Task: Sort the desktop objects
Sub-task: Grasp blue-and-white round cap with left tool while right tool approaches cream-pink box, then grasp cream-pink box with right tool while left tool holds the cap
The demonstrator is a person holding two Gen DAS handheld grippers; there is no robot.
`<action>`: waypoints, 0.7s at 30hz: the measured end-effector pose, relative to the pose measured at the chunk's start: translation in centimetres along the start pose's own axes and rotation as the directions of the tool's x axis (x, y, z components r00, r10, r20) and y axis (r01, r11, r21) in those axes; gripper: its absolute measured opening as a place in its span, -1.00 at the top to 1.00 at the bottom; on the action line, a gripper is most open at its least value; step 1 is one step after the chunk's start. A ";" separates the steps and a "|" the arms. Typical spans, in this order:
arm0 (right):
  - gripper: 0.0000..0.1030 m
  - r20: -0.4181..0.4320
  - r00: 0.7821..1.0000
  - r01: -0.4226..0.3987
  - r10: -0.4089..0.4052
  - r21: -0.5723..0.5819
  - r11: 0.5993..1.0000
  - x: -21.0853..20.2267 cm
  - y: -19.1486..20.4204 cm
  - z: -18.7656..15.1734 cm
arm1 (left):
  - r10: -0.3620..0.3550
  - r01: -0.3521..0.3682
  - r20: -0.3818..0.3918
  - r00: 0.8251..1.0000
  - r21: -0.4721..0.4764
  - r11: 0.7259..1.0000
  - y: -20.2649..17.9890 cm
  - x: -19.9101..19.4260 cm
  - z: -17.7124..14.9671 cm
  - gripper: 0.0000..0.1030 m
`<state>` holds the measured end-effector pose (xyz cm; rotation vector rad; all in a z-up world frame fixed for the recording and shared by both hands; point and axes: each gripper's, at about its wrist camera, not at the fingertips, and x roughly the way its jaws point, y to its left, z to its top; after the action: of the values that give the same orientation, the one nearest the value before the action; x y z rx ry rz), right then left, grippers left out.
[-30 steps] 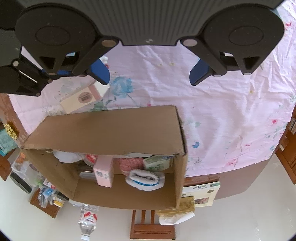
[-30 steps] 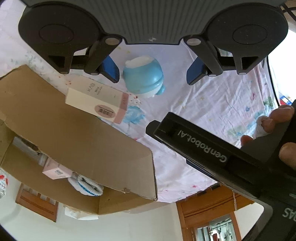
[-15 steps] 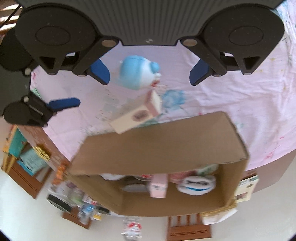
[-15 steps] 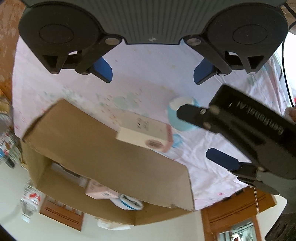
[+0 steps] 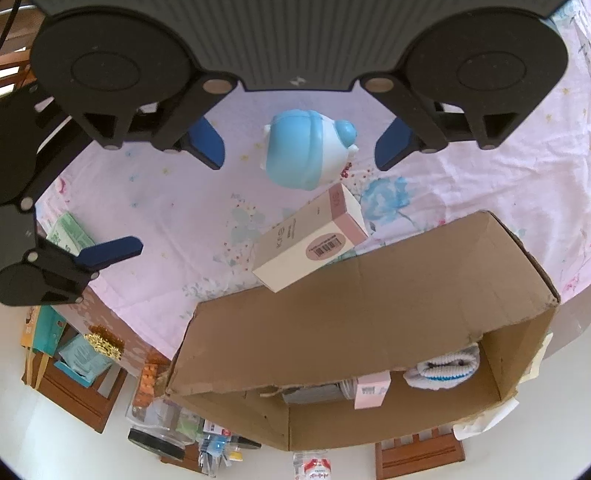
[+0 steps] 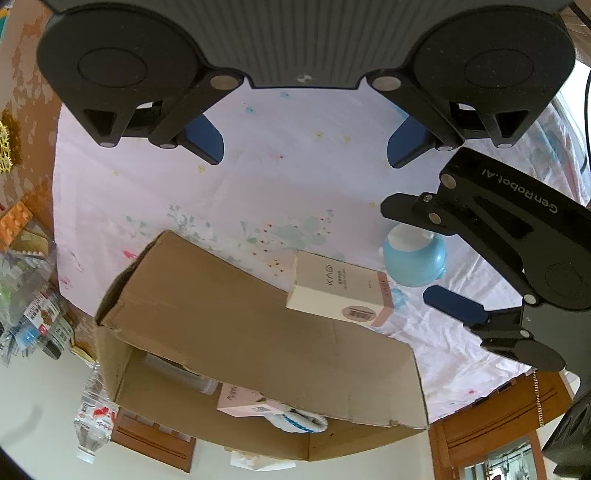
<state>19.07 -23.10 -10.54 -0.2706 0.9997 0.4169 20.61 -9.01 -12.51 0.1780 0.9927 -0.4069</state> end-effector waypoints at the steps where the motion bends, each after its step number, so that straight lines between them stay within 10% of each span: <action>1: -0.90 0.001 1.000 0.002 -0.002 0.004 1.000 -0.1 -0.1 0.0 | -0.002 0.002 -0.002 1.000 -0.003 1.000 0.1 0.1 0.0 -0.51; 7: -0.90 0.006 1.000 0.019 -0.019 0.022 1.000 -0.1 -0.3 0.4 | -0.021 0.021 -0.020 1.000 -0.042 0.999 0.9 0.6 -0.3 -0.07; 21: -0.90 0.049 0.999 0.017 -0.022 0.105 0.994 0.5 0.7 3.8 | 0.019 -0.018 0.006 1.000 -0.048 0.999 4.9 -1.5 -0.4 -0.03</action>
<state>21.86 -20.81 -9.03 -0.1742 0.9655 0.3505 21.59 -3.99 -11.61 0.1425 0.9930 -0.3663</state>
